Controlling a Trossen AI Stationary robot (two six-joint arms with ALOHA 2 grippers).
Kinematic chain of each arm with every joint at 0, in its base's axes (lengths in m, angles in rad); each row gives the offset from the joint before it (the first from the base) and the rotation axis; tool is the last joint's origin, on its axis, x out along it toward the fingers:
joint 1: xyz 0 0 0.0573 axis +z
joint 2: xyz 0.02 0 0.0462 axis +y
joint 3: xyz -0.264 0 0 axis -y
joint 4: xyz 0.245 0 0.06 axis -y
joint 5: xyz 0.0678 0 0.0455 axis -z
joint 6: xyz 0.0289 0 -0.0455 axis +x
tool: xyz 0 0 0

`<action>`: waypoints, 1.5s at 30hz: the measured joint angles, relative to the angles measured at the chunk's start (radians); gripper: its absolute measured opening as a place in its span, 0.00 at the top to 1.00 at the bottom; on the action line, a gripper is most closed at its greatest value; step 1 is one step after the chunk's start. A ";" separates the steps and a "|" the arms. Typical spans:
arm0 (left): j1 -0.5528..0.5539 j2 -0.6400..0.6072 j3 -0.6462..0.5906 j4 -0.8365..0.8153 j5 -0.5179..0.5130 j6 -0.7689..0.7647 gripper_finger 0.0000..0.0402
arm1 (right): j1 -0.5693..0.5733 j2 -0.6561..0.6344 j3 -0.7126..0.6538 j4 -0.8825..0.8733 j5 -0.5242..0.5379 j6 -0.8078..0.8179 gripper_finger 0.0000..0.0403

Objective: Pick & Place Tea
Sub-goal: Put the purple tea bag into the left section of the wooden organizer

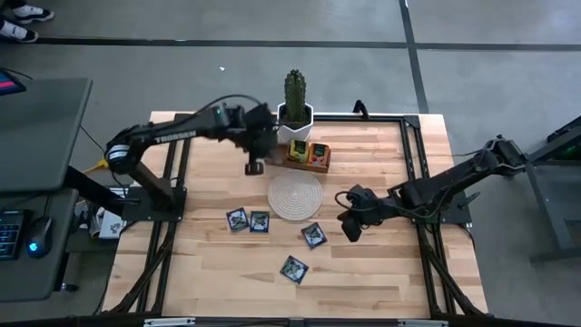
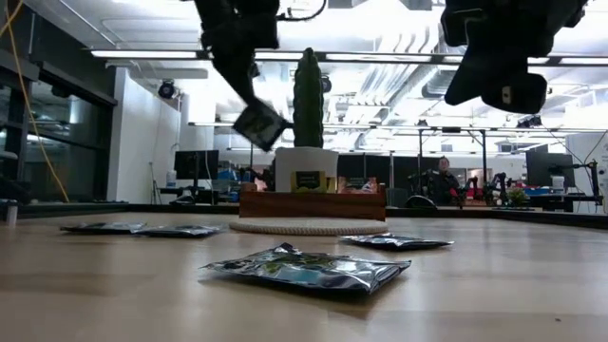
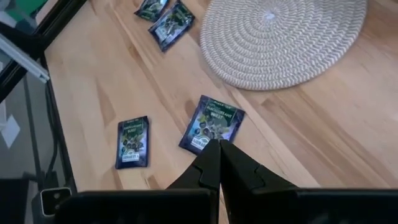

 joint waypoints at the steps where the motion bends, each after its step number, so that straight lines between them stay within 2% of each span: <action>1: 0.012 0.019 0.040 -0.060 -0.020 0.040 1.00 | 0.004 0.000 0.000 -0.002 0.008 0.011 1.00; 9: 0.023 0.220 0.298 -0.245 -0.168 0.238 1.00 | 0.030 0.000 0.000 -0.013 0.074 0.071 1.00; 15: 0.004 0.344 0.377 -0.296 -0.248 0.283 1.00 | 0.030 0.000 0.000 -0.015 0.092 0.088 1.00; 29: -0.003 0.473 0.389 -0.287 -0.373 0.324 1.00 | 0.030 0.000 0.000 -0.015 0.131 0.103 1.00; 40: -0.003 0.486 0.389 -0.249 -0.383 0.344 1.00 | 0.030 0.000 0.000 -0.015 0.138 0.103 1.00; 45: -0.003 0.486 0.389 -0.259 -0.348 0.334 1.00 | 0.030 0.000 0.000 -0.015 0.148 0.103 1.00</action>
